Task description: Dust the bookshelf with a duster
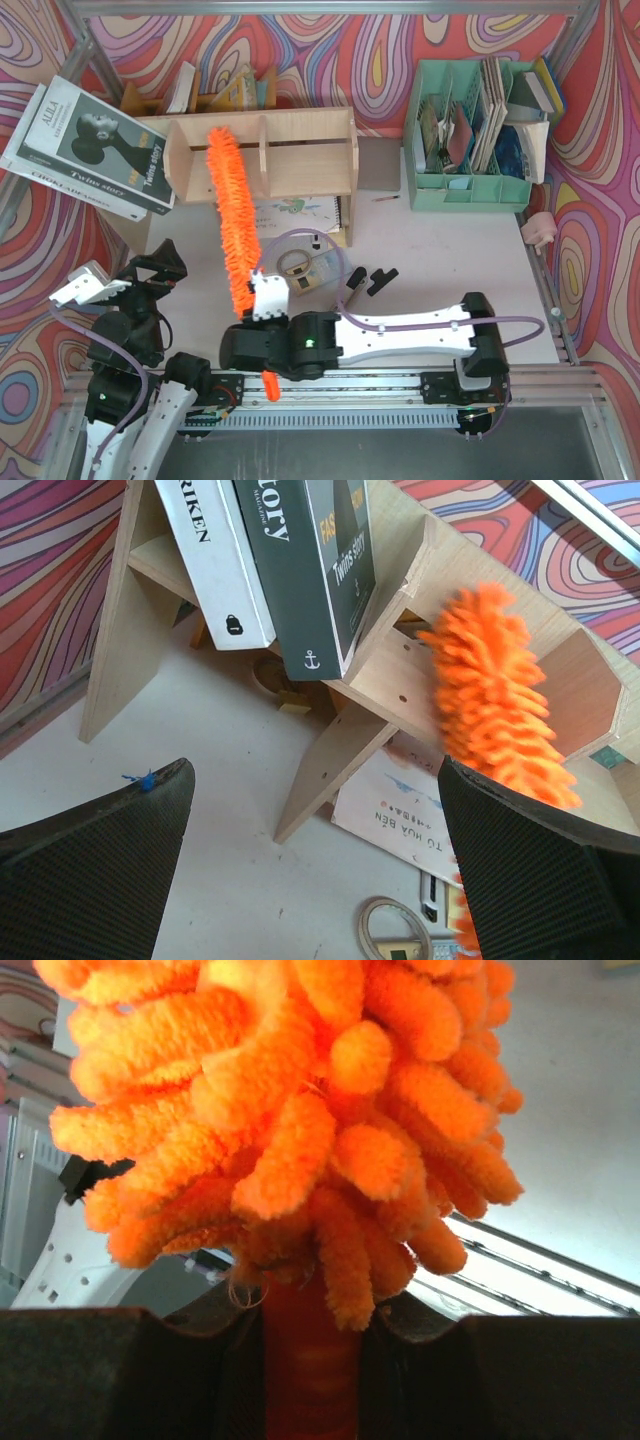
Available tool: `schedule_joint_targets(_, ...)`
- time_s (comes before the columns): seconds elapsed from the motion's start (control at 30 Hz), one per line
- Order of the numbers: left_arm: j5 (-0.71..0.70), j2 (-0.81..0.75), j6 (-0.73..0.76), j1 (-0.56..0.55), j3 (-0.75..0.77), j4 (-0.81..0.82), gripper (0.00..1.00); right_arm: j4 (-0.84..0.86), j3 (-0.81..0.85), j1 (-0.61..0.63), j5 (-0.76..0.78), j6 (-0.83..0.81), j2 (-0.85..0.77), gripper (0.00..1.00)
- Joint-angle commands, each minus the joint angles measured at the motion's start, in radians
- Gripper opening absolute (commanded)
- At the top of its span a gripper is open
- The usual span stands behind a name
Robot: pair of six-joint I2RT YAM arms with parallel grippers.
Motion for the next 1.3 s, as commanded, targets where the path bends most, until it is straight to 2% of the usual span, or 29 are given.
schedule_joint_targets(0.0,-0.002,0.006,-0.007,0.004,0.017,-0.006,0.99,0.041,0.136,0.005,0.001,-0.139,0.099,0.00)
schedule_joint_targets(0.1,-0.006,0.003,-0.007,0.004,0.016,-0.008,0.98,0.036,0.178,0.005,-0.014,-0.172,0.128,0.00)
schedule_joint_targets(0.2,-0.005,0.004,-0.007,0.004,0.015,-0.008,0.98,0.009,0.162,0.005,0.013,-0.136,0.109,0.00)
schedule_joint_targets(0.43,-0.001,0.009,-0.008,0.004,0.015,-0.005,0.99,0.066,-0.095,0.007,0.096,0.054,-0.086,0.00)
schedule_joint_targets(0.57,-0.002,0.010,-0.008,0.004,0.015,-0.005,0.99,0.033,-0.102,0.010,0.115,0.096,-0.092,0.00)
schedule_joint_targets(0.9,-0.004,0.011,-0.008,0.004,0.015,-0.006,0.98,0.089,0.051,0.016,0.074,-0.113,0.028,0.00)
schedule_joint_targets(1.13,-0.004,0.009,-0.010,0.004,0.015,-0.006,0.98,0.183,0.043,0.040,0.066,-0.215,0.026,0.00)
schedule_joint_targets(1.27,-0.003,0.009,-0.008,0.004,0.015,-0.006,0.99,0.143,0.115,0.040,0.028,-0.232,0.079,0.00)
